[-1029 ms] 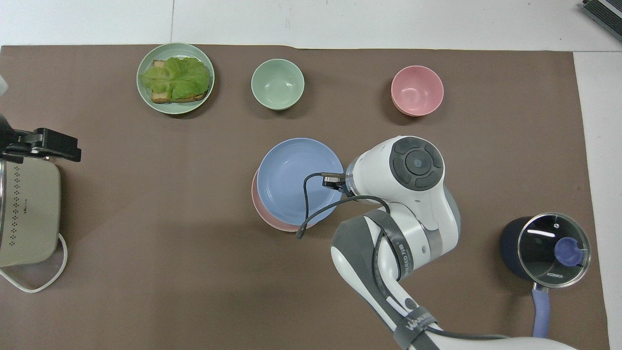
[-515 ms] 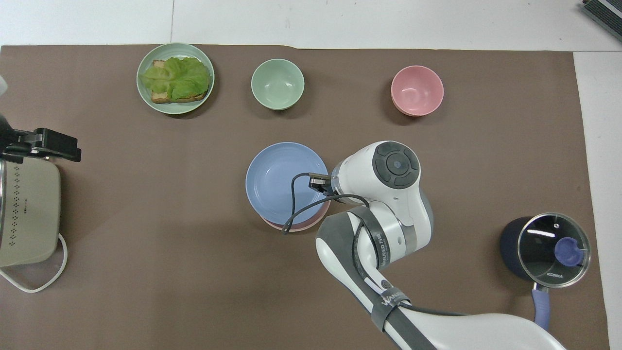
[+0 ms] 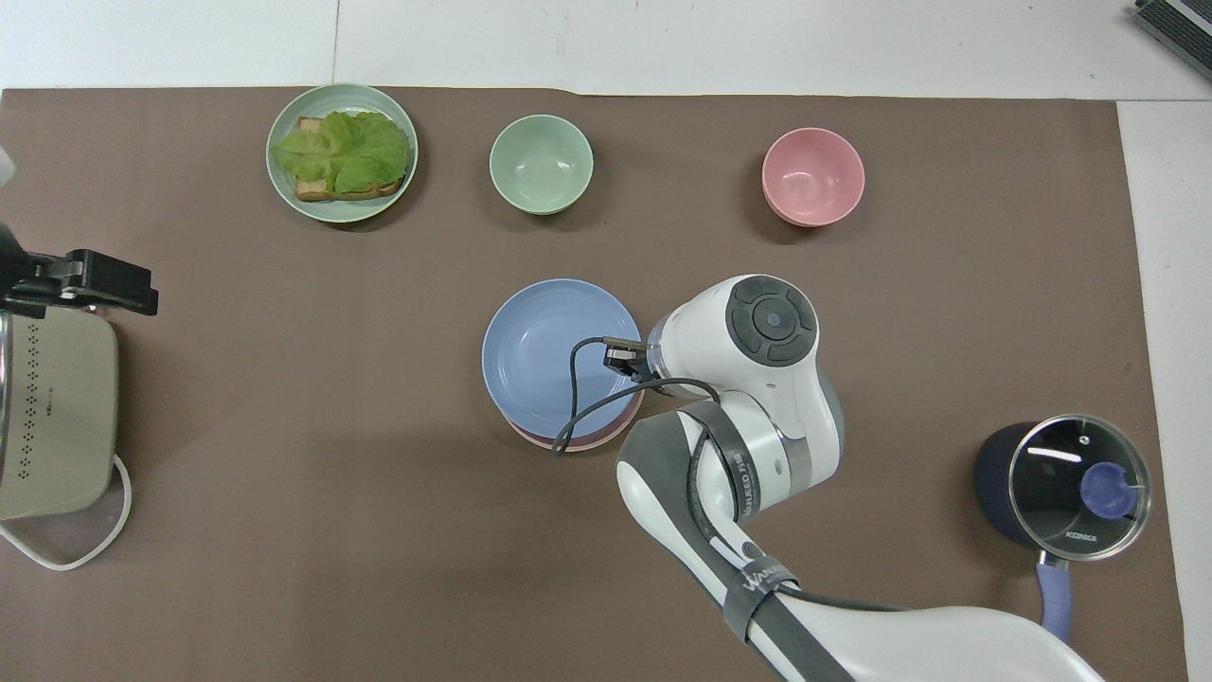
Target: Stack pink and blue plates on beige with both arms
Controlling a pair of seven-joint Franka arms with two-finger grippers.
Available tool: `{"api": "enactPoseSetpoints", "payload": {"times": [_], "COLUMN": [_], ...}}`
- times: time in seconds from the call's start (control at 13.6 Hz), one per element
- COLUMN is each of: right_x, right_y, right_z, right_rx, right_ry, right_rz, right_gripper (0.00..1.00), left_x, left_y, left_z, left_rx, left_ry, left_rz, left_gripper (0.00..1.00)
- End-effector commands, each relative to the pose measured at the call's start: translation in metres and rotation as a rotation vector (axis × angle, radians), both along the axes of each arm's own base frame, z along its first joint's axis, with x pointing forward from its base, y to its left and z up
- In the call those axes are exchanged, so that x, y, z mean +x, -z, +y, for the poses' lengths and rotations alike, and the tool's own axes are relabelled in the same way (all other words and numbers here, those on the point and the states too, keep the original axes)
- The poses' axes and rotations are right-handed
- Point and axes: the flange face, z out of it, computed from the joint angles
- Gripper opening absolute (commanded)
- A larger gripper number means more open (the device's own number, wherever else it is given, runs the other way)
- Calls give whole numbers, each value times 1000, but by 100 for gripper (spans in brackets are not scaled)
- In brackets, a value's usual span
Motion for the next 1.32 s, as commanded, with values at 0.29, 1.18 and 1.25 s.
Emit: {"api": "enactPoseSetpoints", "payload": {"times": [0.29,1.18,1.25], "right_x": [9,28,22], "right_y": [-22,-166,-173], "right_z": [-8,-198,-212], "right_rx": [21,-96,-99], "right_ry": [-10,-56,-47], "right_rz": [-57,-155,-131], "right_gripper": [100,100,100], "left_x": [-3,-3,-3], "left_y": [0,0,0], "left_z": [3,3,3], "left_rx": [15,15,15], "left_ry": [2,0,0], "left_rz": [3,3,3], "left_gripper": [100,100,100]}}
